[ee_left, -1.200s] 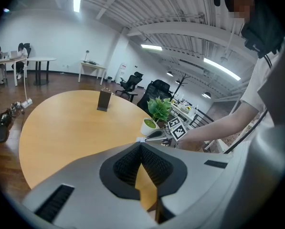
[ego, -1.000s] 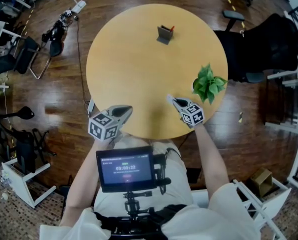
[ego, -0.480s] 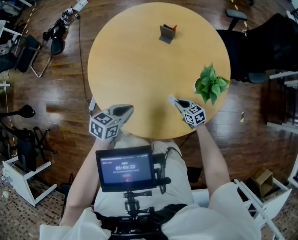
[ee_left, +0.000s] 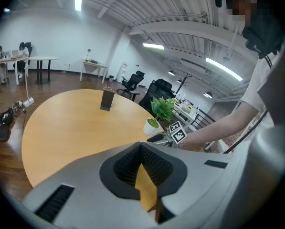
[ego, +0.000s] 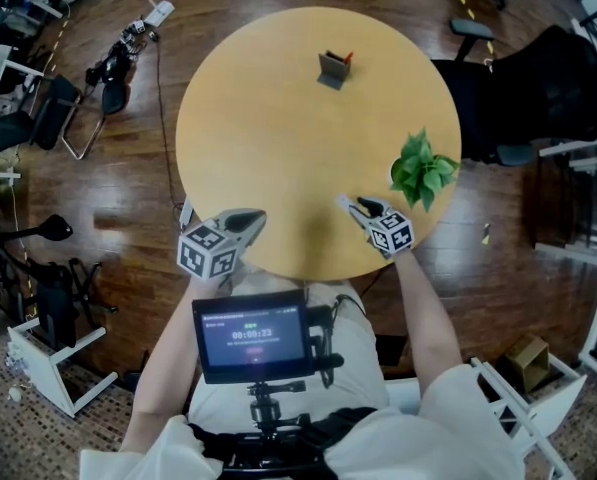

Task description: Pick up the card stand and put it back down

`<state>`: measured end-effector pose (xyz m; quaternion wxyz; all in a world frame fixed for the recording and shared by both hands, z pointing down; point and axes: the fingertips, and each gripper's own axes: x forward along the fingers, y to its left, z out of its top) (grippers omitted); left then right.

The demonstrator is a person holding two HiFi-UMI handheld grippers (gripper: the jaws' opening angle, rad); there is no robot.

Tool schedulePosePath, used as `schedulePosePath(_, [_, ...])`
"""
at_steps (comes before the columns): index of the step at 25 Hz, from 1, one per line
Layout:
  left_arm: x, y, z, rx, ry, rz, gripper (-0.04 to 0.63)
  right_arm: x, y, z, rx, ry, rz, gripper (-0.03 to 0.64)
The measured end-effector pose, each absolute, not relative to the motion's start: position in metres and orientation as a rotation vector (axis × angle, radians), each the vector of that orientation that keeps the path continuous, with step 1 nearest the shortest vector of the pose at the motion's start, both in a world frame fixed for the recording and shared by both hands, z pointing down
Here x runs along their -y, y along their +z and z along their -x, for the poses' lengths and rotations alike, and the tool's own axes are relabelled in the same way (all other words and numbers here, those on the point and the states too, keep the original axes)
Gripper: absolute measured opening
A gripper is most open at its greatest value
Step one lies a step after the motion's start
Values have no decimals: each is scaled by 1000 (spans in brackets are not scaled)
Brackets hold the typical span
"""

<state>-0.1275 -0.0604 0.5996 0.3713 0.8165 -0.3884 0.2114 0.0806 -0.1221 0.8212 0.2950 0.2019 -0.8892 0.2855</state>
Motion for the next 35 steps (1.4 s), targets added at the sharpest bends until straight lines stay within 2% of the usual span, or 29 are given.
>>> schedulePosePath(14, [62,594,138,879,504,-2177,2,122,745,-103,2420,767,-949,183])
schedulePosePath(23, [65,577,176,783,464,-2256,2,98,675,-101,2418,735,-1269,176])
schedulePosePath(35, [32,564,246,787,350,-2286,2,50,618,-60,2350,600,-1549,153])
